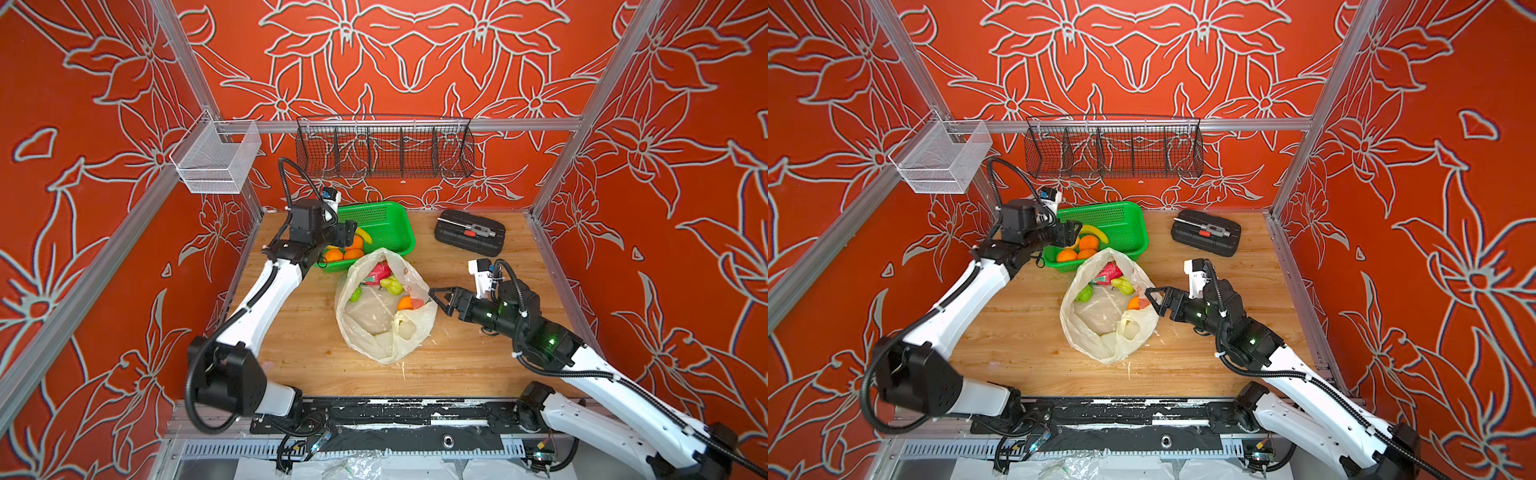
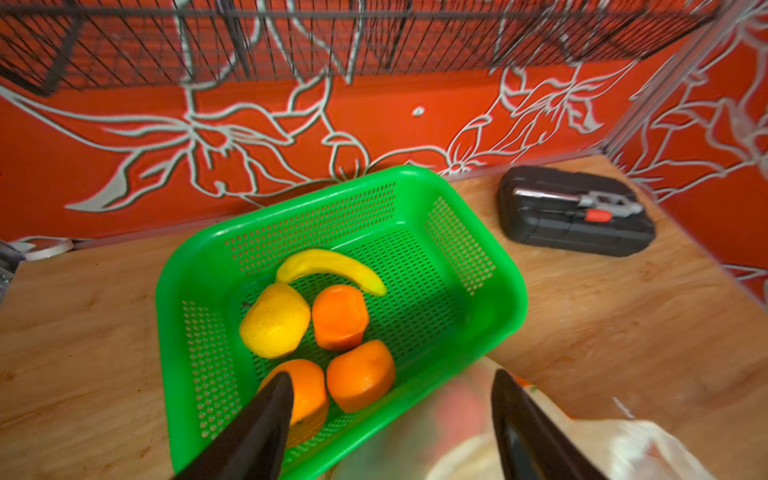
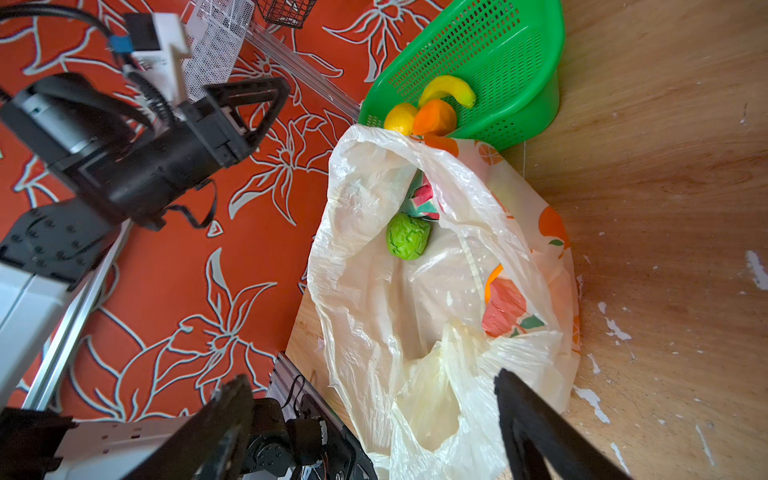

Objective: Untie the knot of the plastic bag and take out the fruit
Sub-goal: 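Move both grippers back to the bag, left gripper holding its side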

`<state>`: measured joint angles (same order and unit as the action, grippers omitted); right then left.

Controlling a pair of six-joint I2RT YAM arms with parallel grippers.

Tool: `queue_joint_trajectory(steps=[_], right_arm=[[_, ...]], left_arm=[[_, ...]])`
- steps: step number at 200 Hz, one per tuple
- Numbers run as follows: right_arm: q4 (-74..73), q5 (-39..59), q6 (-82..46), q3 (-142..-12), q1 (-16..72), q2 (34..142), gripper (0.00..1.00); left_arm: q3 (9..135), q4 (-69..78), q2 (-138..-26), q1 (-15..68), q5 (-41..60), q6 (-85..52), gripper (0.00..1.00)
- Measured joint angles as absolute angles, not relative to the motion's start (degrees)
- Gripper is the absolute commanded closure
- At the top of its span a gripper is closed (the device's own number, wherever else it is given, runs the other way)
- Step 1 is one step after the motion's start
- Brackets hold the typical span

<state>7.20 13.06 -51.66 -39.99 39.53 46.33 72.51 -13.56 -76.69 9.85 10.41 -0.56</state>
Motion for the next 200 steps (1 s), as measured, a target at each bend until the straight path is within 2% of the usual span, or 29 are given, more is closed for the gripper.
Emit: queue_joint_trajectory(steps=[45, 111, 200], right_arm=[[5.5, 15.1, -51.6, -40.2, 40.1, 50.9, 0.11], [7.1, 14.8, -48.8, -46.1, 45.8, 60.3, 0.13], [14.7, 9.8, -42.0, -58.3, 52.2, 78.7, 0.16]], left_arm=[[68.5, -15.4, -64.1, 16.9, 11.4, -5.7, 0.26], [57.2, -23.7, -56.9, 29.8, 4.9, -17.9, 0.26], [49.2, -32.0, -51.9, 31.6, -4.4, -21.9, 0.24]])
